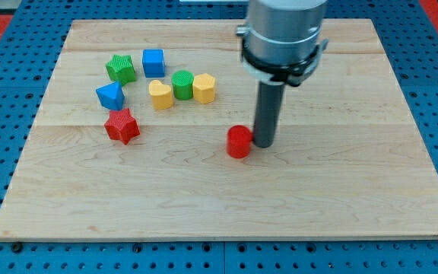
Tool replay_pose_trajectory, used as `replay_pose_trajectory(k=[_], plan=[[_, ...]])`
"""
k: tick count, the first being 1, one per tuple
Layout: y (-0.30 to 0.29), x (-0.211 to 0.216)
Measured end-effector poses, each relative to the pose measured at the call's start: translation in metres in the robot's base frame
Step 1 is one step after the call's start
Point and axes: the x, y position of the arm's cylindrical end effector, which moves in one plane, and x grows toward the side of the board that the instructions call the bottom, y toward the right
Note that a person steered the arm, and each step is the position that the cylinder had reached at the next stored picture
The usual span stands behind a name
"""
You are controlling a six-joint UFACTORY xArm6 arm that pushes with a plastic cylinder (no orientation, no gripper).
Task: Push the red circle towards the center
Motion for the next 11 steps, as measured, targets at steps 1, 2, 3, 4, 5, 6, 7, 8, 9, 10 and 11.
replay_pose_trajectory(k=[1, 2, 3, 4, 5, 6, 7, 8, 9, 10, 11], plan=[[0.003, 0.040], [-0.026, 0.069], [-0.026, 0.040], [-0.018, -0.006], [-0.016, -0.010], [-0.021, 0.037], [-0.034, 0.011], [-0.034, -0.011], [-0.029, -0.018], [0.031, -0.048], [0.047, -0.087]])
